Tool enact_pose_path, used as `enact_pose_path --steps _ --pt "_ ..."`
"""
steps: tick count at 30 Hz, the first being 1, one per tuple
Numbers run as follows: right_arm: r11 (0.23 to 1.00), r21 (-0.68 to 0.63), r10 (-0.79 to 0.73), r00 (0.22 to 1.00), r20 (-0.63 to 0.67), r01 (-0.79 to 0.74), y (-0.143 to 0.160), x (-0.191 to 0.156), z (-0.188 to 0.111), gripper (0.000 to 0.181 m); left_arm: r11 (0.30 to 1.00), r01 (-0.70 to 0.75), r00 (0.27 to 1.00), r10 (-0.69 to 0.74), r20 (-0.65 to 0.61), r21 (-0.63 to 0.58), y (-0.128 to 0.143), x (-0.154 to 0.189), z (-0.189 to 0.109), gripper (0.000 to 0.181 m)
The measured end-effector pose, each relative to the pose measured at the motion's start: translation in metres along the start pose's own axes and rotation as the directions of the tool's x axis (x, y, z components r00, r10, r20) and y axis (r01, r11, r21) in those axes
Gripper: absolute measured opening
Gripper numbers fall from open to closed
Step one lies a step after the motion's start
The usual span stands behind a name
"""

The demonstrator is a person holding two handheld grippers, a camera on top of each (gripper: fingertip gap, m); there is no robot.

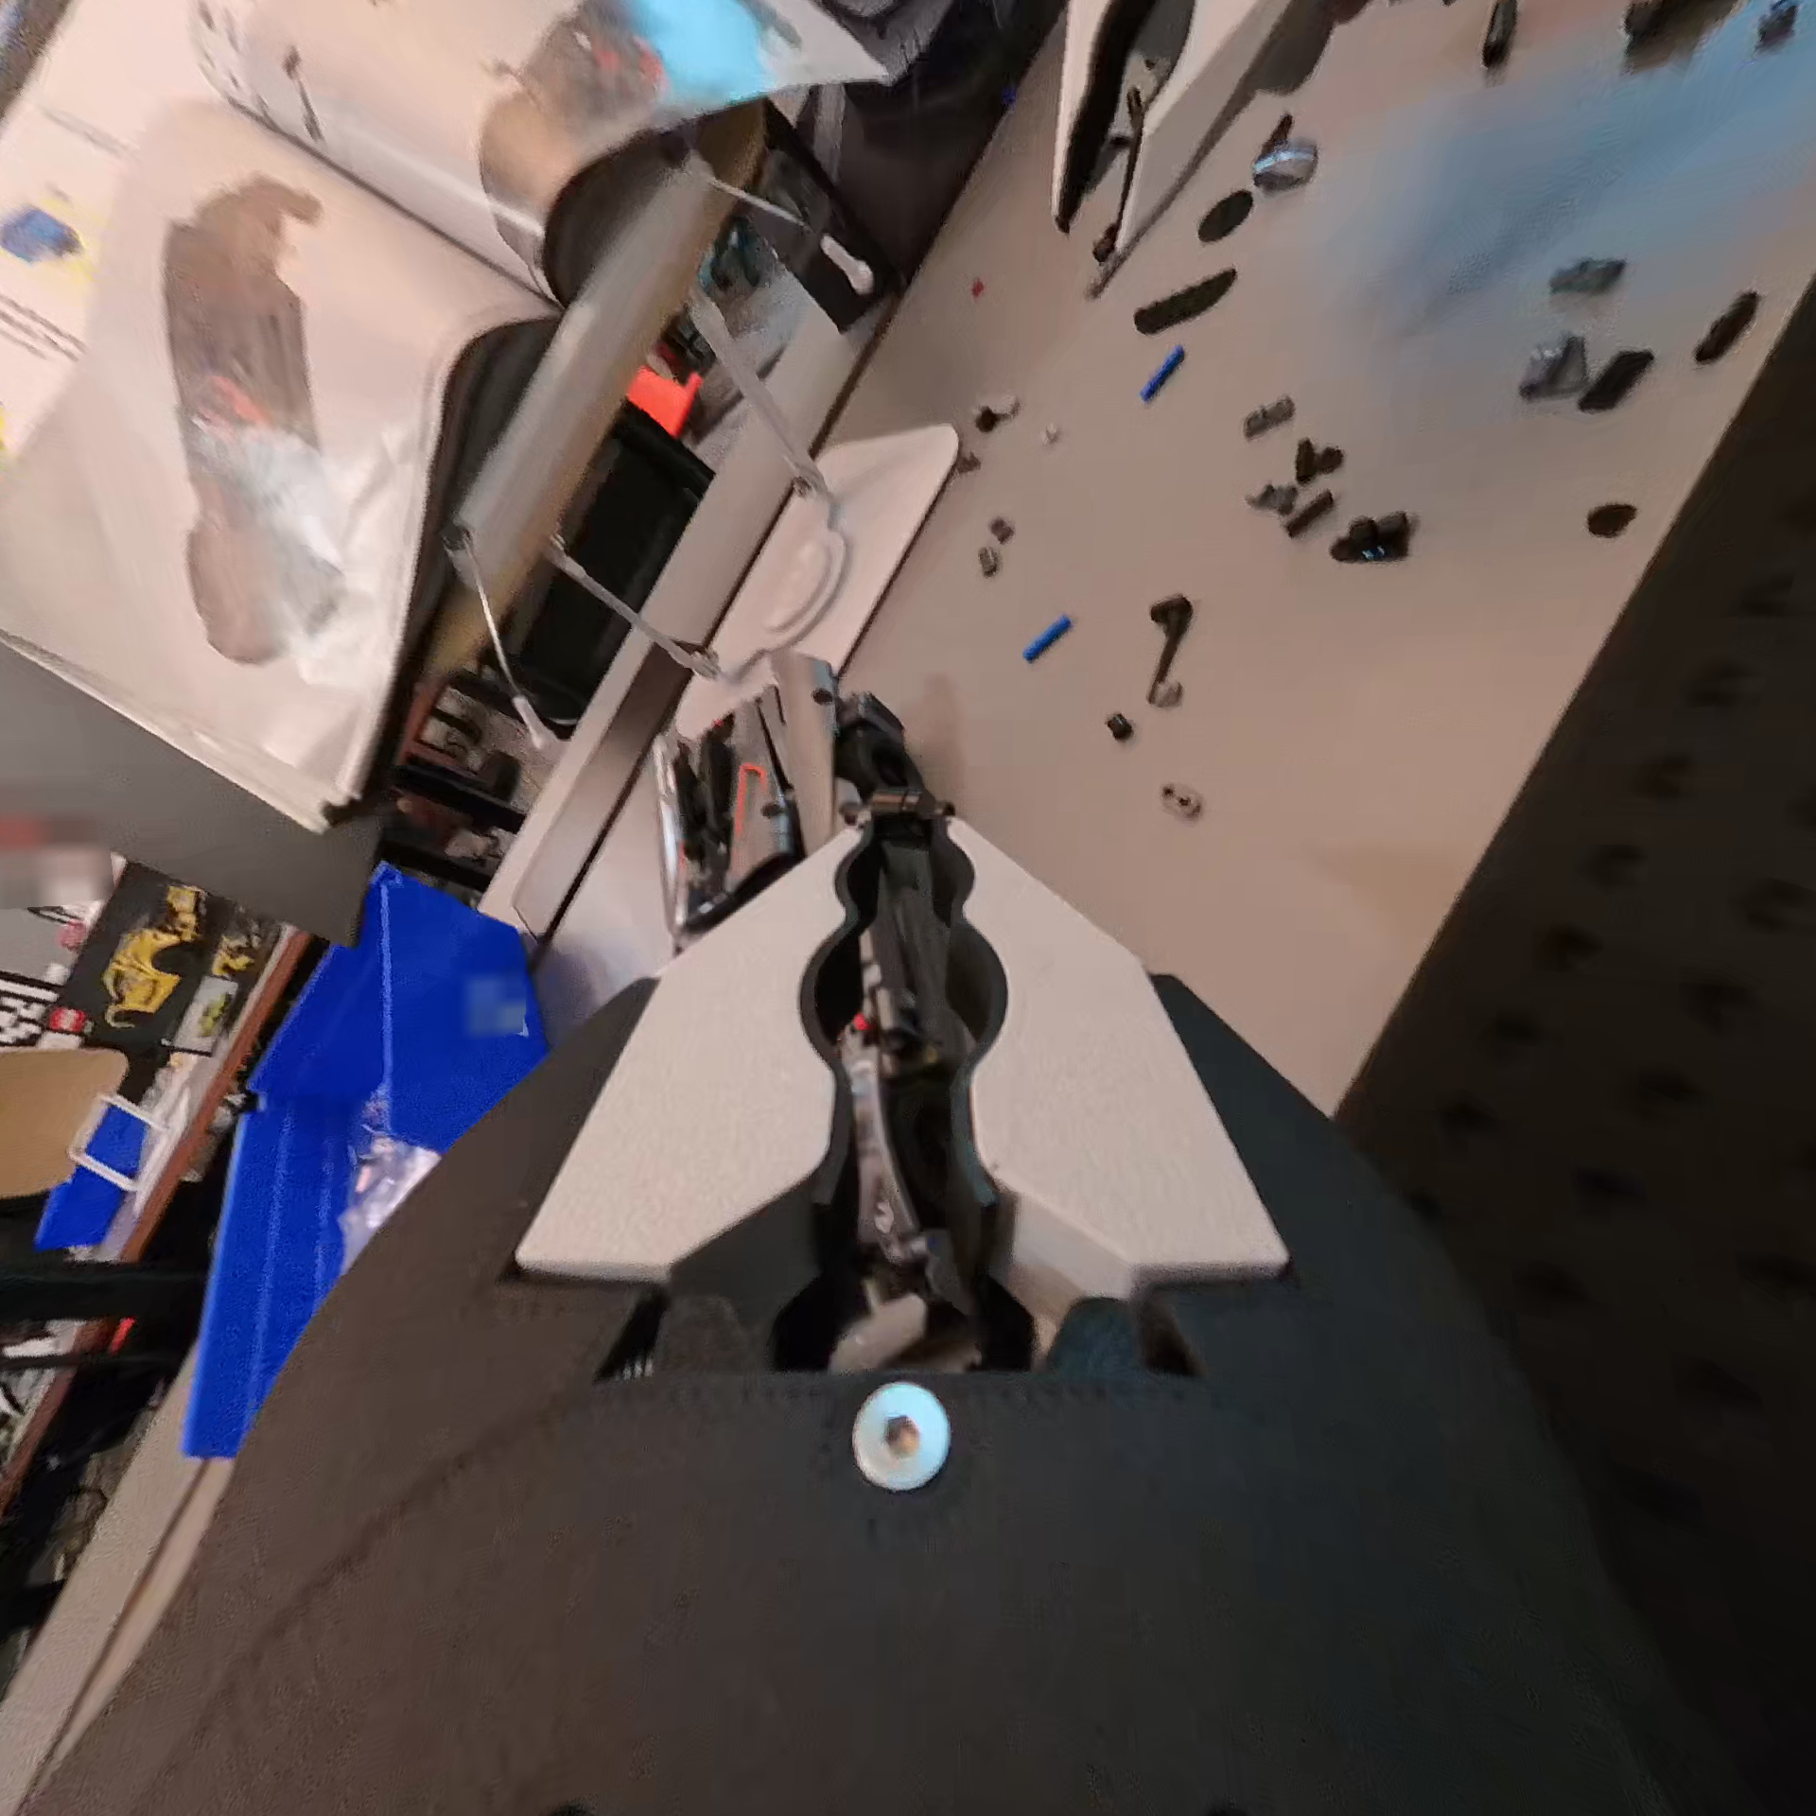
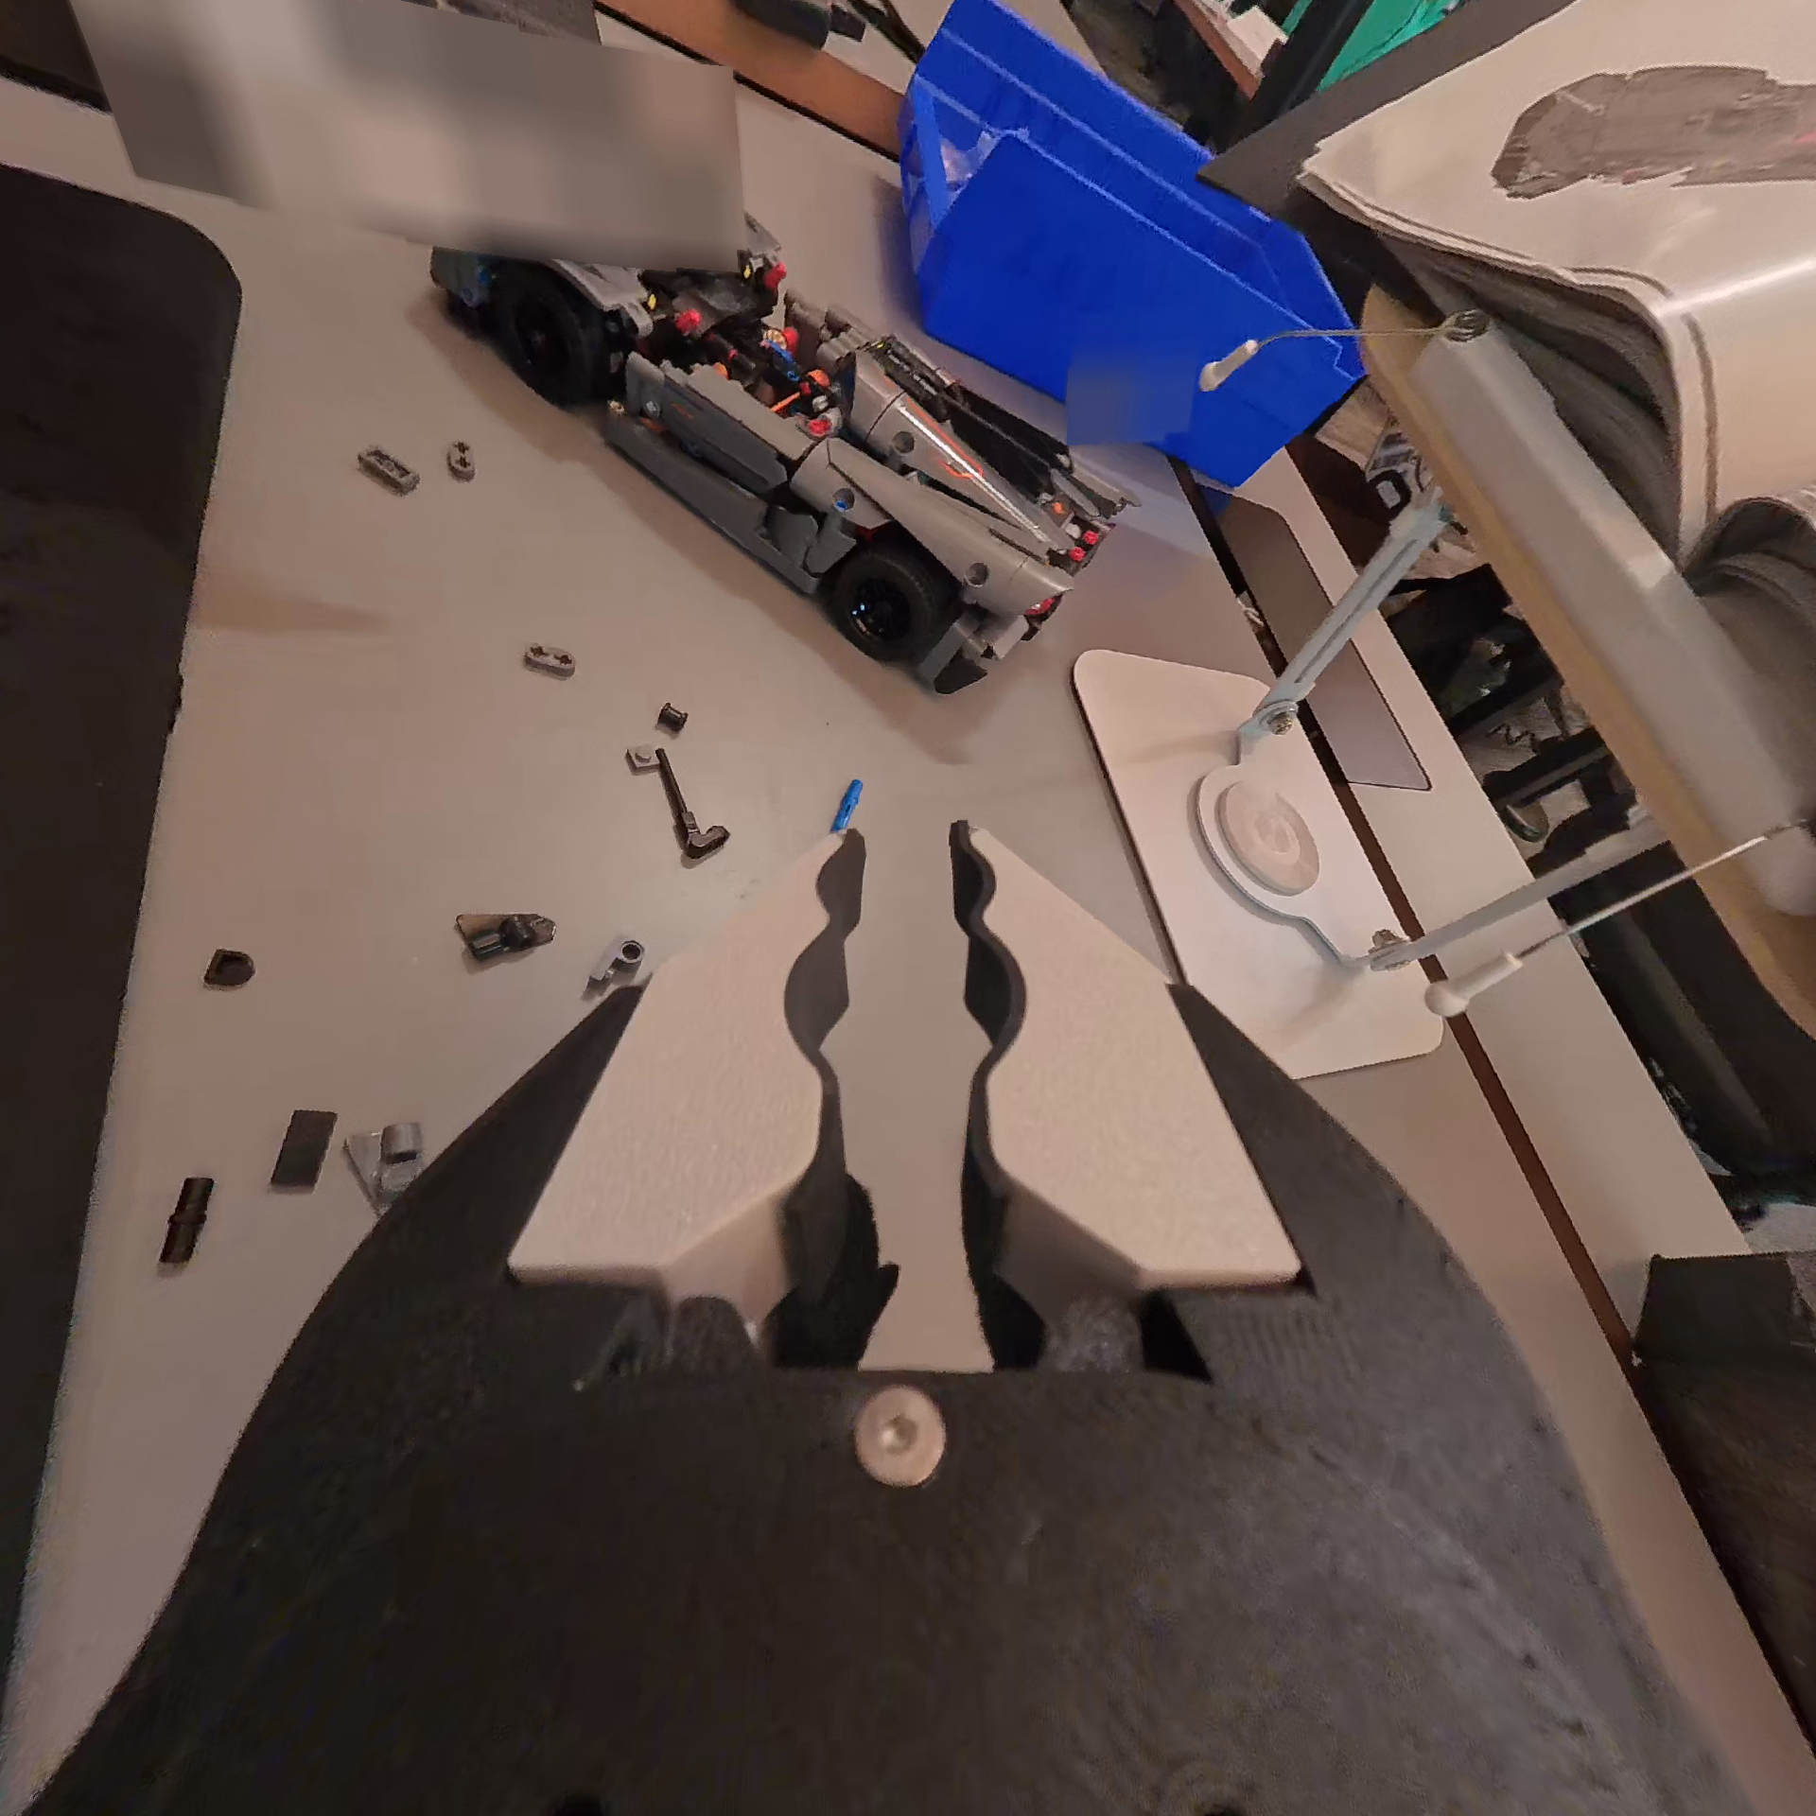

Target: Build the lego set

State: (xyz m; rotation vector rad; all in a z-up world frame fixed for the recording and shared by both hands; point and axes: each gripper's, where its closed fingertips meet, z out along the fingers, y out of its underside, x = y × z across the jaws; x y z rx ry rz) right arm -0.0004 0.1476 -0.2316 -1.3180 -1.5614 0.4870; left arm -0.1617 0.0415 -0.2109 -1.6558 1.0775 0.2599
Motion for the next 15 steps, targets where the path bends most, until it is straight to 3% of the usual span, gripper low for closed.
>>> enact_pose_path --steps 5,11,15 --pt "1.0 -0.019 -0.018 1.0 0.018 0.018 0.002 -0.007 0.005 0.015 0.998 0.043 0.998 -0.044 -0.033 -0.045 0.022 0.018 0.003 0.008" --pt "1.0 -0.024 -0.013 1.0 0.023 0.013 0.004 -0.008 0.006 0.016 0.996 0.07 0.993 -0.076 -0.088 -0.06 0.029 0.032 0.017 0.008" --pt "1.0 -0.029 -0.011 0.999 0.037 0.012 0.005 -0.01 0.007 0.016 0.991 -0.058 0.996 0.049 -0.075 -0.121 0.036 0.039 0.026 0.008"
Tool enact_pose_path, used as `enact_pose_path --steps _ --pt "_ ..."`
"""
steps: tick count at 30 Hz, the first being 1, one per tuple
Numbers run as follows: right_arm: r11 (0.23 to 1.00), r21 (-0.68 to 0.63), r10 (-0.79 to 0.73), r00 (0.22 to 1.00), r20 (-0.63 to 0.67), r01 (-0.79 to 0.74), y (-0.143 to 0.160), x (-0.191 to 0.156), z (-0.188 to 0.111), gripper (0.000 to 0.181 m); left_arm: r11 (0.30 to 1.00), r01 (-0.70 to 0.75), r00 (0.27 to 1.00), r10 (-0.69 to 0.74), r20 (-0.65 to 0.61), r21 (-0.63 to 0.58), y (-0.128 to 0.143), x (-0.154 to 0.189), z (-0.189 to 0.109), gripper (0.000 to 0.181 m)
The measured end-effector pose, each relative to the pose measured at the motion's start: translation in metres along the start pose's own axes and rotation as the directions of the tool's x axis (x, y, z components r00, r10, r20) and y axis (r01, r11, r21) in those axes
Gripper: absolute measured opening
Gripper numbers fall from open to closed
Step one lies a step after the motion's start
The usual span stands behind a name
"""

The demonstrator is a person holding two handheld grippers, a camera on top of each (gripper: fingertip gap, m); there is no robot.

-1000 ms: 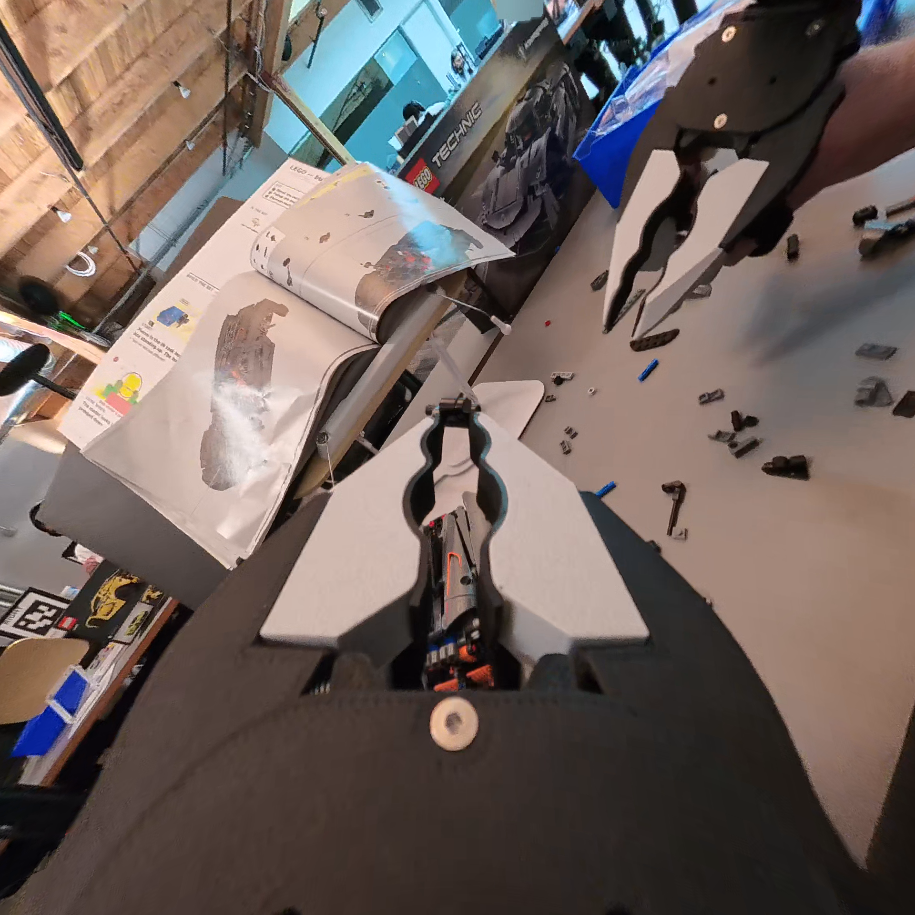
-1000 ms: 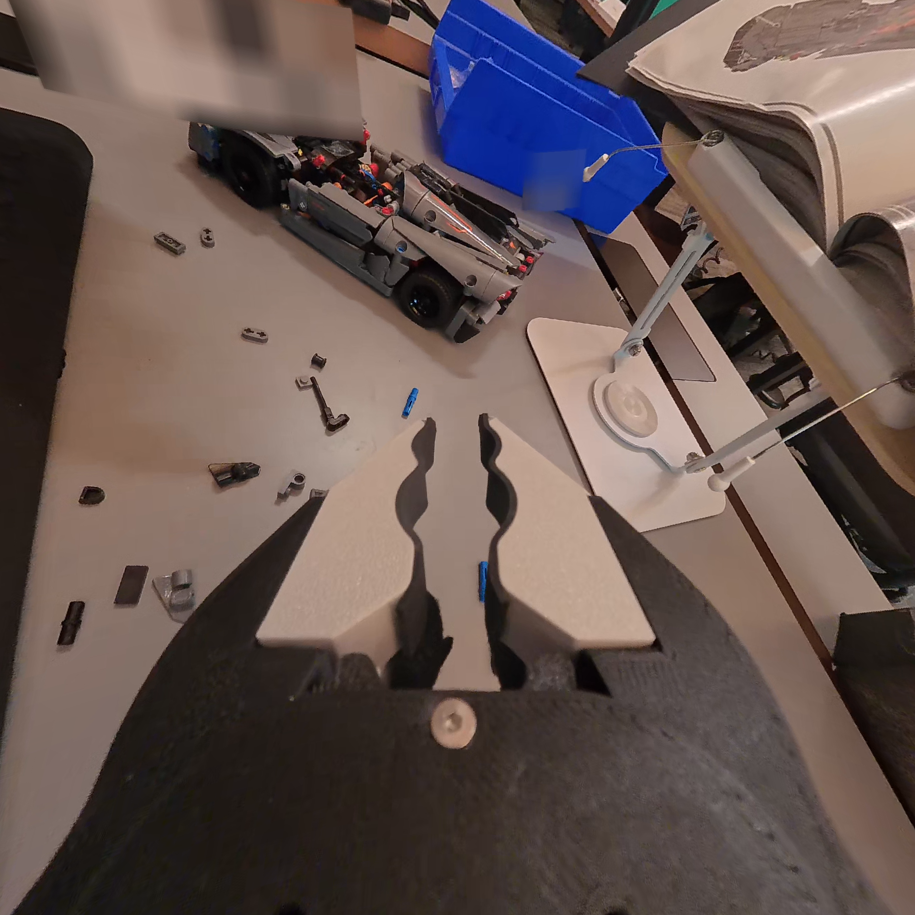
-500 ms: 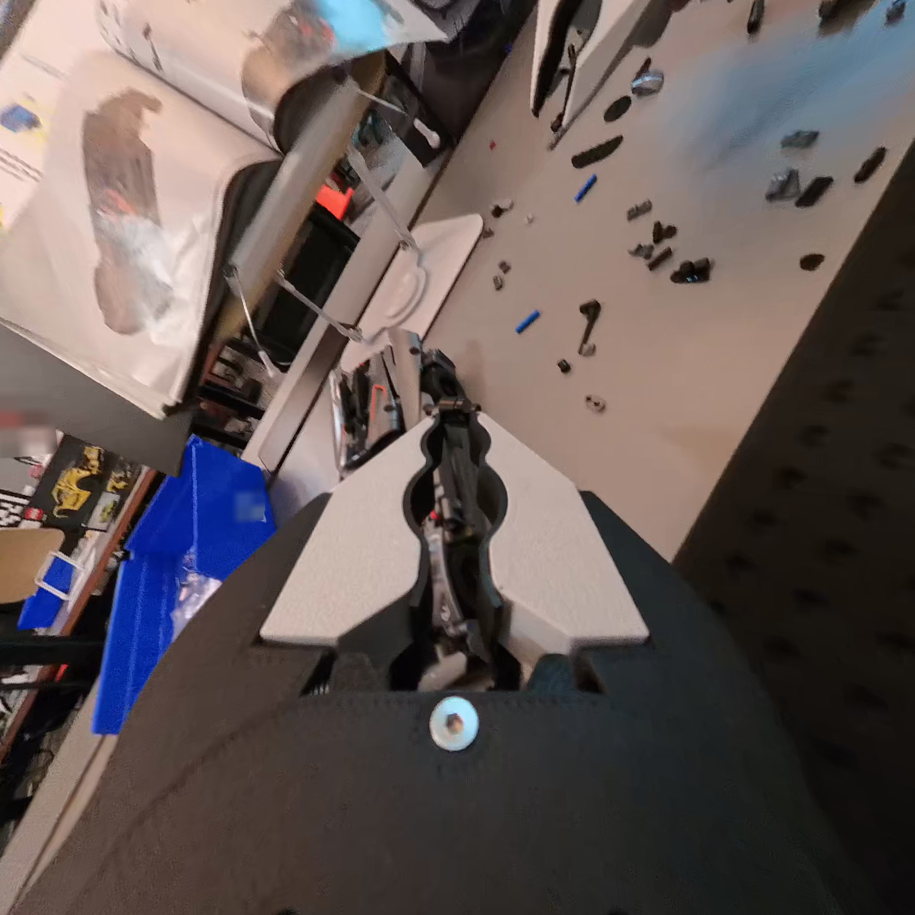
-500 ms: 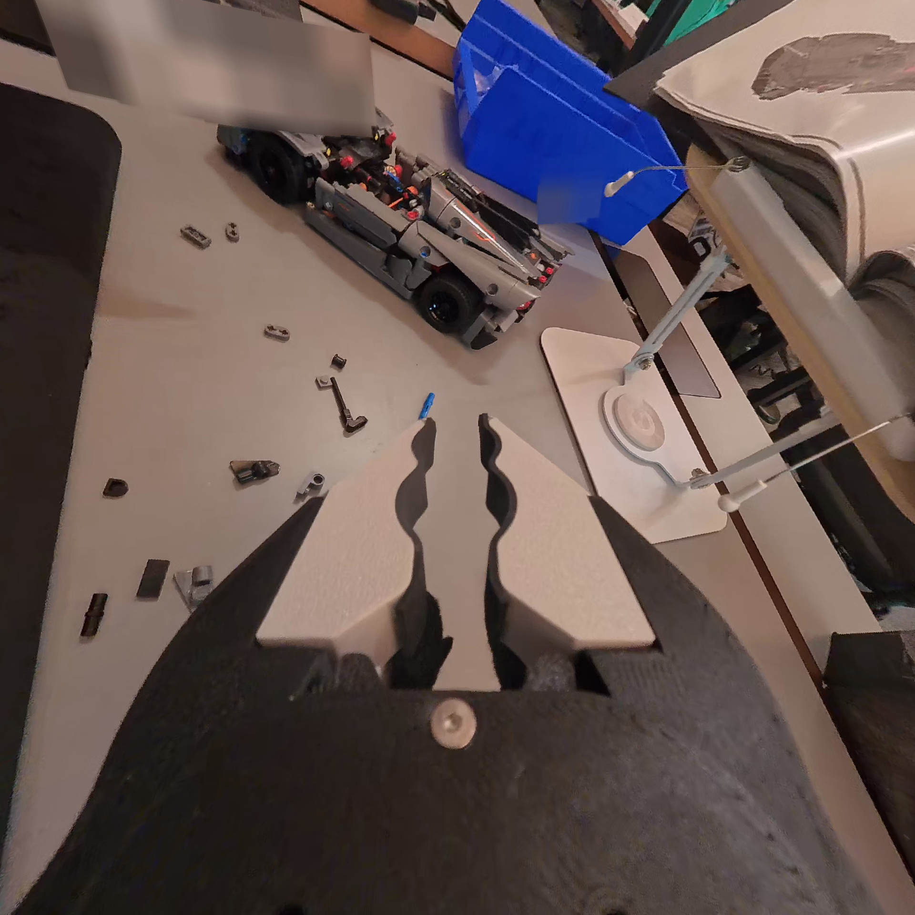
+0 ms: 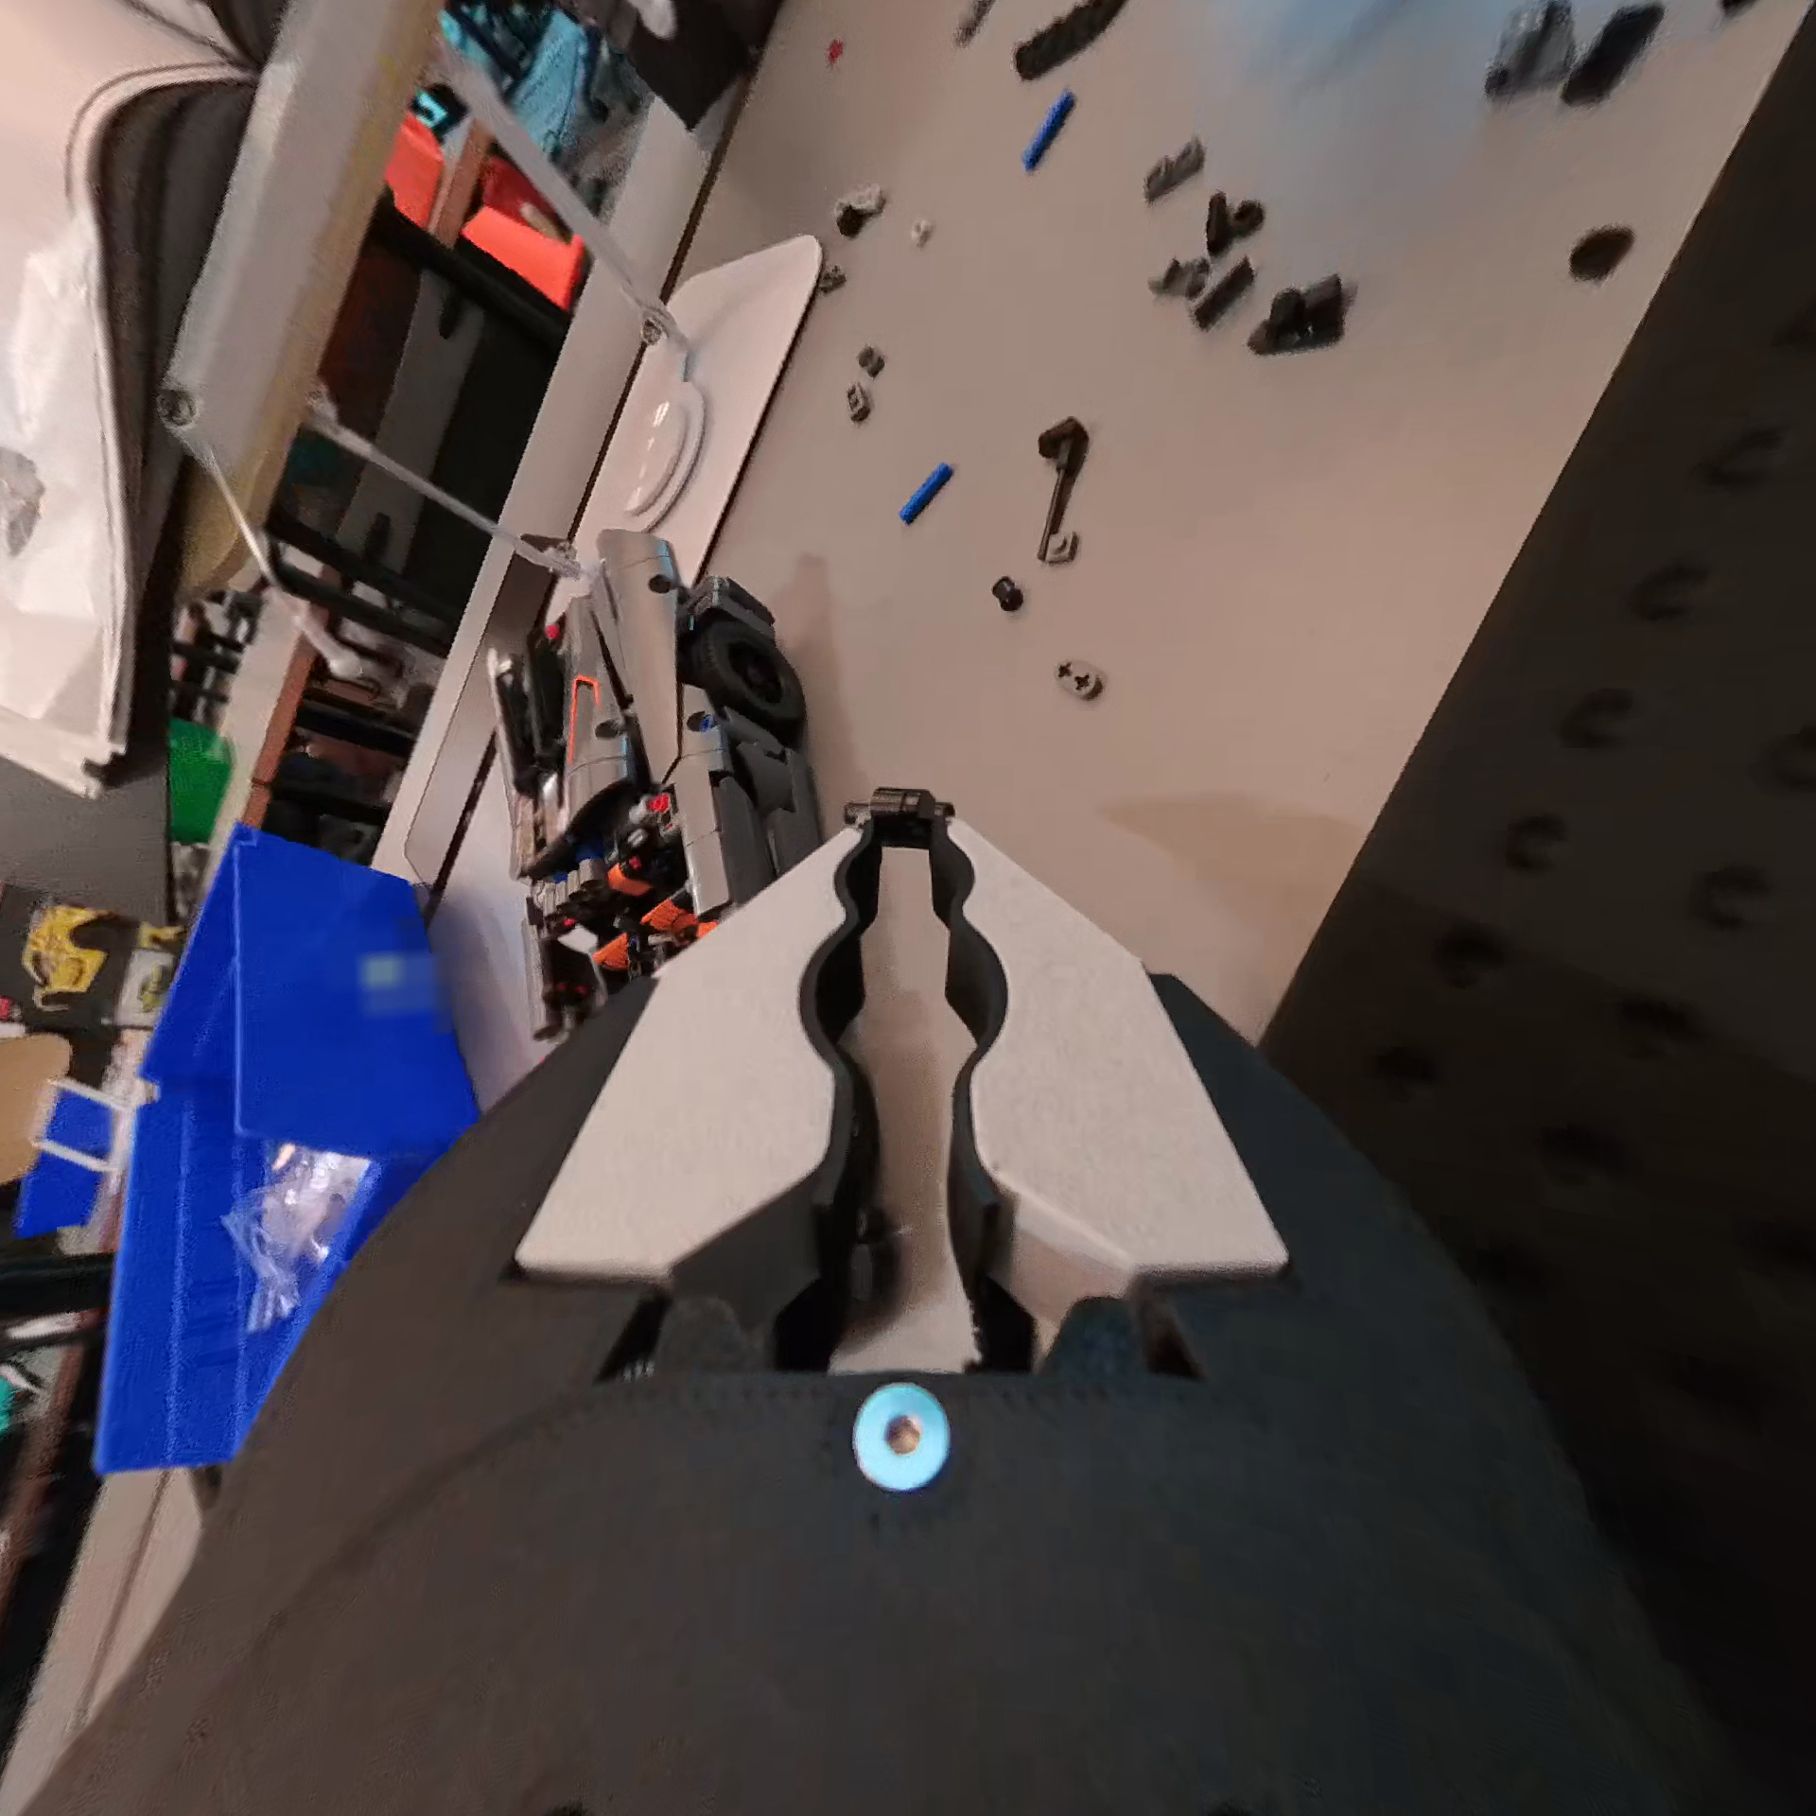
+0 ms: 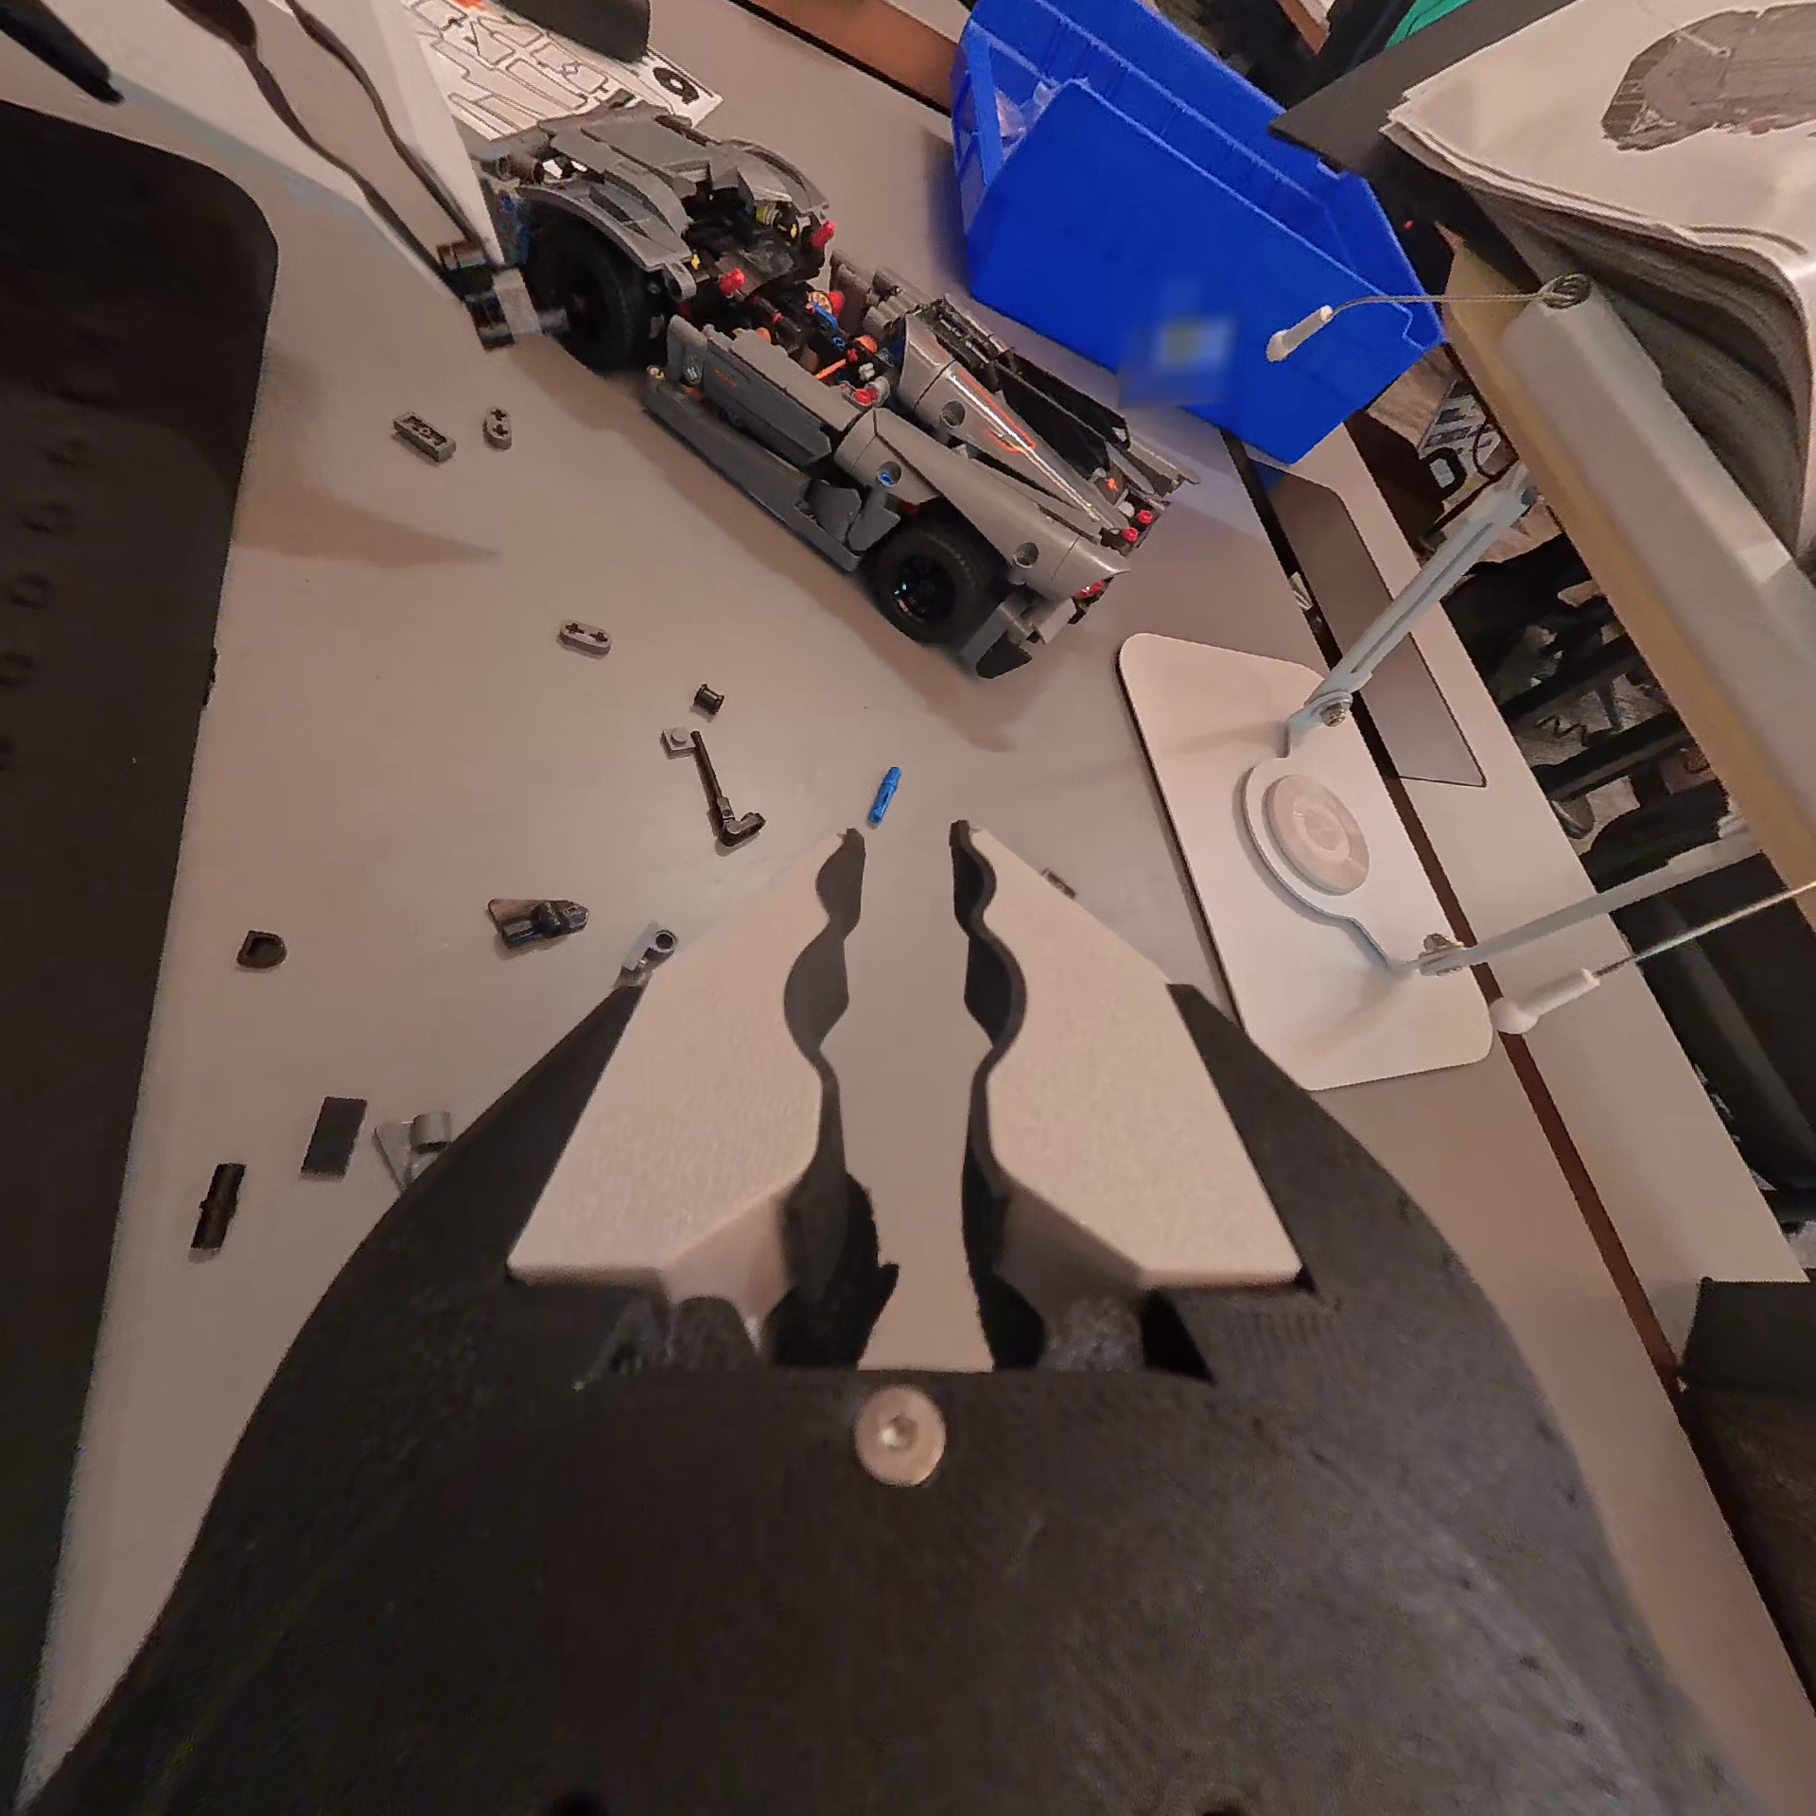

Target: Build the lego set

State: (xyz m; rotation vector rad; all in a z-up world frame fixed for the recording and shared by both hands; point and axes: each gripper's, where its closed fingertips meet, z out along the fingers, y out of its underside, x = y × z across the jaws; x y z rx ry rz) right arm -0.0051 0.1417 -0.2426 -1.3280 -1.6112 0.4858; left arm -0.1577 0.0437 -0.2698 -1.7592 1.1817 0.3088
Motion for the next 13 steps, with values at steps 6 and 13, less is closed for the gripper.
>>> enact_pose_path --steps 6,13 --pt "1.0 -0.01 -0.014 1.0 0.02 0.014 0.0008 -0.0056 0.0012 0.015 1.0 -0.025 1.0 0.025 0.008 0.019 -0.0069 0.0001 0.0072 0.008" --pt "1.0 -0.009 -0.011 1.0 0.024 0.011 0.0011 -0.0055 -0.0005 0.015 0.999 0.025 1.0 -0.025 0.002 0.039 -0.0088 -0.0033 0.0094 0.008"
